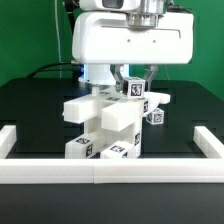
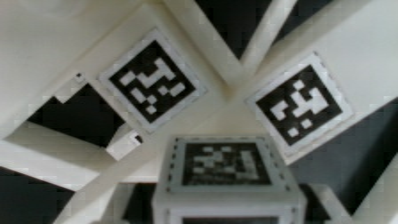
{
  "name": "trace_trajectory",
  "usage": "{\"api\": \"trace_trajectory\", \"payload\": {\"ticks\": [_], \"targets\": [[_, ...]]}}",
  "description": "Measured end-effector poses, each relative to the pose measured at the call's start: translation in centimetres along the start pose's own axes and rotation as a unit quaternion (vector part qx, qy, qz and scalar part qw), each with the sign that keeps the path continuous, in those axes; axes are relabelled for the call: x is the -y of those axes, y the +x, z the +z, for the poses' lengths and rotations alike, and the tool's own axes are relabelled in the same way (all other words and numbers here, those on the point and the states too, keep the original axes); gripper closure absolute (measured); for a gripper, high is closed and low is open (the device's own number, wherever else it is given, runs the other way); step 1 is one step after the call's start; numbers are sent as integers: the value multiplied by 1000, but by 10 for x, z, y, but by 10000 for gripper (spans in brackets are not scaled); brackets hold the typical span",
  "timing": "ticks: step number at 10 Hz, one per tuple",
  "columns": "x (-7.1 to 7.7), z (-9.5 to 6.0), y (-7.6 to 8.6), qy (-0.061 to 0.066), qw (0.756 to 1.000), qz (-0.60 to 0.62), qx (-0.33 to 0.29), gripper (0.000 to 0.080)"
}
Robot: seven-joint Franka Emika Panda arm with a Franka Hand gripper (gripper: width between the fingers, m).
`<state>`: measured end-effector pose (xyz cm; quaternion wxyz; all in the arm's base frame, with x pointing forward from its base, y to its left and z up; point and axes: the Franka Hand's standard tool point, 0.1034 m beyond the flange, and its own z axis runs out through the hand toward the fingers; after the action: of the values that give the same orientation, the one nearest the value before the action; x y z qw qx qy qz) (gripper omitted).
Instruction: Assemble chair
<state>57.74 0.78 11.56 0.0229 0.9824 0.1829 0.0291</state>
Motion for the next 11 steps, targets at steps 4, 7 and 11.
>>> {"api": "trace_trajectory", "payload": {"ticks": [4, 7, 11], "targets": [[-2, 0, 0, -1, 1000, 3, -1, 524], [-2, 0, 0, -1, 1000, 3, -1, 524], [-2, 0, 0, -1, 1000, 17, -1, 524]]}}
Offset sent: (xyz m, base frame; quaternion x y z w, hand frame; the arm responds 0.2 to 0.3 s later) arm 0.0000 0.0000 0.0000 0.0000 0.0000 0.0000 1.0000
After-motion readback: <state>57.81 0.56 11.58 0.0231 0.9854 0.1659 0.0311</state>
